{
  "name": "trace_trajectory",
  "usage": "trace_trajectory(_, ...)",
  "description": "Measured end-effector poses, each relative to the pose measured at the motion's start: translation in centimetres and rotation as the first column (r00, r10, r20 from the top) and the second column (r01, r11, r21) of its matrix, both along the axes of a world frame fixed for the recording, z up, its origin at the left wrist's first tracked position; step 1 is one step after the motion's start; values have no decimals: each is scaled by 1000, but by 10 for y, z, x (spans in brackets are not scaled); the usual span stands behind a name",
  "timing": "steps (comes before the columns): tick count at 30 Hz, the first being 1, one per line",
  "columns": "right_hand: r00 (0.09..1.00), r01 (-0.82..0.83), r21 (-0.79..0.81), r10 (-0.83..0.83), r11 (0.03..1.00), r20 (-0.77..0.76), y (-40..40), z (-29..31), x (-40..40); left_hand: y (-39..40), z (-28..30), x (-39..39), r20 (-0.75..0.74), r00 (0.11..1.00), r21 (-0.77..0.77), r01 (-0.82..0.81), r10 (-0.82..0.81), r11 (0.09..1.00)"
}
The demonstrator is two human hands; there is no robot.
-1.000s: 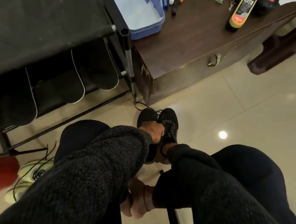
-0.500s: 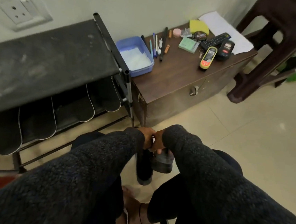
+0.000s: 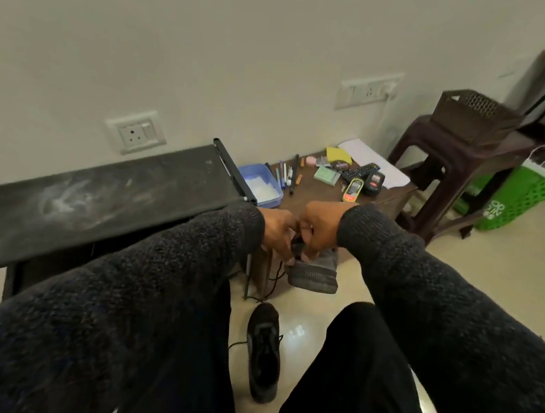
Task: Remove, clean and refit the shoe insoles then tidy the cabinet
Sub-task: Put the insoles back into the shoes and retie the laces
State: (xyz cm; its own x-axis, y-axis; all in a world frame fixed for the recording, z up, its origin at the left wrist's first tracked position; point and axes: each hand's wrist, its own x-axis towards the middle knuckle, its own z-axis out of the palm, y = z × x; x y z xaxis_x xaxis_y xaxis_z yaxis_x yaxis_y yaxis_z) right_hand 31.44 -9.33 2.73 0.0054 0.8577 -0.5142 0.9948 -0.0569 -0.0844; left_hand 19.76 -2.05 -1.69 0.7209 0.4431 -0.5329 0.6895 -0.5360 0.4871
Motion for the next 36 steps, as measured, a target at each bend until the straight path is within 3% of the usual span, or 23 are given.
trace_trajectory(4, 998, 56, 159, -55, 986, -8, -8, 19, 4, 1, 22, 4, 90, 996, 239, 0, -23, 971)
trace_trajectory(9, 990, 115, 345, -134, 931, 33, 2, -10, 10, 9, 7, 10, 199, 980, 337, -82, 14, 938)
trace_trajectory(12, 989, 128, 405, -145, 905, 12, 5, -49, 10, 15, -25, 13, 285, 954, 296, -180, 93, 938)
trace_trajectory(19, 991, 118, 423, -137, 898, 13, 9, -129, 9, 28, -99, 11, 303, 914, 112, -314, 268, 943)
trace_trajectory(24, 992, 69, 551, -116, 832, 51, 23, -168, 14, 34, -122, 14, 415, 855, 95, -379, 310, 920)
trace_trajectory(26, 996, 72, 592, -92, 803, 3, 30, -177, 18, 37, -126, 15, 419, 852, 86, -382, 314, 920)
trace_trajectory(28, 986, 154, 621, -80, 769, -145, 36, -183, 27, 46, -128, 19, 381, 875, 99, -359, 297, 928)
trace_trajectory(30, 914, 357, 603, -134, 714, -383, 43, -185, 40, 55, -129, 22, 344, 895, 142, -349, 284, 926)
trace_trajectory(33, 595, 747, 397, -270, 534, -757, 54, -178, 68, 64, -121, 32, 392, 866, 239, -422, 310, 875)
trace_trajectory(36, 343, 893, 169, -389, 416, -855, 77, -176, 98, 79, -123, 51, 465, 839, 318, -456, 282, 831)
